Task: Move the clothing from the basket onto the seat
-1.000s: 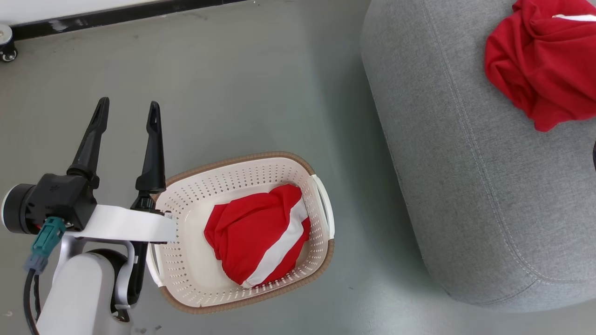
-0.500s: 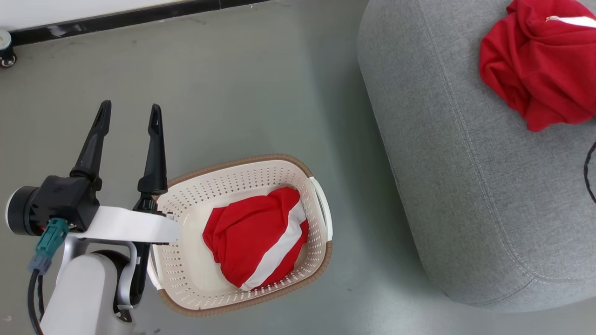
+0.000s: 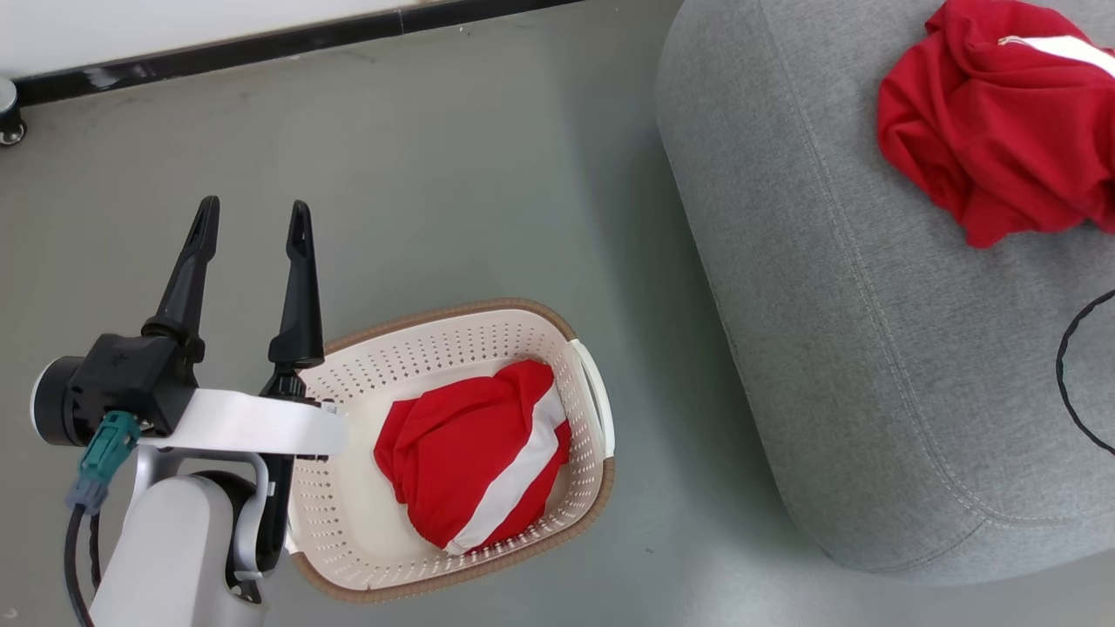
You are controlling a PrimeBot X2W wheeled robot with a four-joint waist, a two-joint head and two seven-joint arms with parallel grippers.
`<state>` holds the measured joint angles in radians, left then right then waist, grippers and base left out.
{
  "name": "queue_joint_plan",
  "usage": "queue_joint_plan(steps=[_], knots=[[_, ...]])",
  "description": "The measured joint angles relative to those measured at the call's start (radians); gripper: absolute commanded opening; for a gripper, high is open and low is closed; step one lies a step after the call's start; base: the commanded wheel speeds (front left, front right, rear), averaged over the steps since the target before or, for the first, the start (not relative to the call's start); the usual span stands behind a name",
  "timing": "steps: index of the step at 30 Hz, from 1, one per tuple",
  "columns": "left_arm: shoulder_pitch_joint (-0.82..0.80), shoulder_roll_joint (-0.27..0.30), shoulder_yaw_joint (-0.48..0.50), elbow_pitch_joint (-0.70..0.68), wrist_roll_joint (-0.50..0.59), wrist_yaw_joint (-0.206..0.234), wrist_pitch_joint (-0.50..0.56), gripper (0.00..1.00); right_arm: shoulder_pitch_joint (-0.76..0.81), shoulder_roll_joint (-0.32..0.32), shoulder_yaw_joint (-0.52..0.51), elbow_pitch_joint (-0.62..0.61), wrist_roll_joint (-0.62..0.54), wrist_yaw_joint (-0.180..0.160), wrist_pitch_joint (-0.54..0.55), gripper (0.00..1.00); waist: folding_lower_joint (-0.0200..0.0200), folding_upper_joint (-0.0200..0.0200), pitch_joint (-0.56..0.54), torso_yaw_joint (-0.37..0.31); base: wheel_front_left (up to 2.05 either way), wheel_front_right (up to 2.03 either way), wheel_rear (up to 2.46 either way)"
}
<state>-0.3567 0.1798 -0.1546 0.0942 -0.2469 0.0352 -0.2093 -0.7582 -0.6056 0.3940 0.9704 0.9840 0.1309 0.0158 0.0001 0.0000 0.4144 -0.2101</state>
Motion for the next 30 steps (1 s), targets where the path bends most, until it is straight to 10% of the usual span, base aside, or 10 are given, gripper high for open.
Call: queue_joint_plan(steps=[30], knots=[[0.035,-0.031,0.039,0.067,-0.032,0.018,-0.036,1.00,0.203,0.010,0.124,-0.298,-0.033,0.000,-0.147,1.00,0.0000,0.0000,-0.114,-0.035,0.00,0.00,0.00]])
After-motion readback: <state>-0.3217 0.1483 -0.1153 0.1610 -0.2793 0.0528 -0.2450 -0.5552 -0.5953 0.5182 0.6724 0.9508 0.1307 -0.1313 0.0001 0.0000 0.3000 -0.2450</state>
